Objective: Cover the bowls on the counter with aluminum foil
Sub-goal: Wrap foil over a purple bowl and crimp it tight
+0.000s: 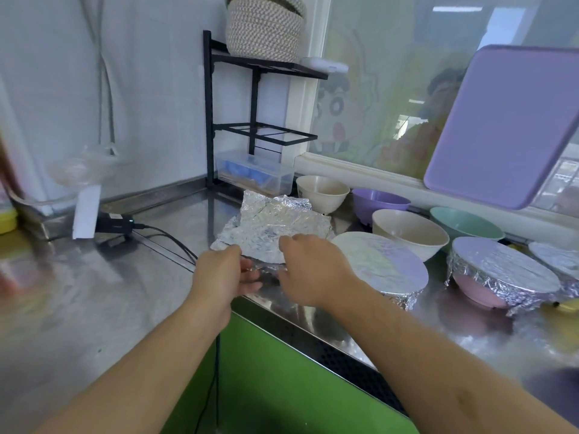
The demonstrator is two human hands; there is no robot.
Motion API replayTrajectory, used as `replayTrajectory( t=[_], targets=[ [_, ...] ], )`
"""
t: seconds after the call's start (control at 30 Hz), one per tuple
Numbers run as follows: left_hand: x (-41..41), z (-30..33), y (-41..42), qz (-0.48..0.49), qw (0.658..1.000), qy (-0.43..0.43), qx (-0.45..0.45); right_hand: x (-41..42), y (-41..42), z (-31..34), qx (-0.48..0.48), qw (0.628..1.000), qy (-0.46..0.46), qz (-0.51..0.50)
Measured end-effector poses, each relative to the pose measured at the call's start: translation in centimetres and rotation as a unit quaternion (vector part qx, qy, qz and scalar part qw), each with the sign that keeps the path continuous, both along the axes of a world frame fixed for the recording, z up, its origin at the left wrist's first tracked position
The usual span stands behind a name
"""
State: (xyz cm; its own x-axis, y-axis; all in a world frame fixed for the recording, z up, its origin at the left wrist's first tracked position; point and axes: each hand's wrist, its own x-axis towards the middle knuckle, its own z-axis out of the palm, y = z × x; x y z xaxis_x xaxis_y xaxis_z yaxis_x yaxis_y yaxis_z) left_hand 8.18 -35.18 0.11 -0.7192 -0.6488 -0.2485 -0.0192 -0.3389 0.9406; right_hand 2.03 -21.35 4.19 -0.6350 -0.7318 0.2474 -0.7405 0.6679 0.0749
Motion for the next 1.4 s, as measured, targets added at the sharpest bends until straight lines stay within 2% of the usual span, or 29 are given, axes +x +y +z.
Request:
replayTrajectory(
  t=[0.17,0.43,0.6,0.7,0.8,0.87,0.97,1.1,1.23,1.4],
  targets=[
    [-0.5,0.0,-2.0,0.067,0.995,-0.028,-0.072,-0.2,-0.3,-0.5,0.045,0.999,-0.005,-0.020],
    [-2.3,0.3,-5.0,0.025,0.984,-0.090,-0.149,0.1,-0.8,0.5,0.026,0.998,0.024,-0.050],
    [-2.2,0.9,-4.3,-0.049,0.990,-0.055,-0.119,0.4,-0.4,1.0,-0.009,0.995,0.088,-0.055],
    [-2.1,1.3,-3.3,-0.115,0.991,-0.017,-0.073,0.6,-0.6,0.6,-0.022,0.994,0.107,-0.004],
    [-2.1,1.4,-2.6,-0.110,0.993,0.009,-0.048,1.0,-0.7,0.1,-0.016,0.992,0.103,0.068],
    [-1.8,1.6,-2.4,-0.098,0.994,0.009,-0.049,1.3,-0.2,-0.2,-0.054,0.990,0.094,0.088],
    [-0.9,2.7,-2.2,-0.067,0.996,0.040,-0.046,1.7,1.4,0.5,-0.141,0.986,0.070,0.062],
    [0.4,5.3,-1.2,-0.042,0.995,0.088,-0.024,1.3,4.9,2.8,-0.210,0.977,0.039,0.016],
    [1.6,8.1,1.4,-0.088,0.987,0.130,-0.025,1.7,9.2,4.9,-0.264,0.964,0.022,-0.033],
    [2.3,10.8,8.2,-0.178,0.974,0.138,-0.040,2.8,17.3,7.0,-0.317,0.940,0.018,-0.125]
  ],
)
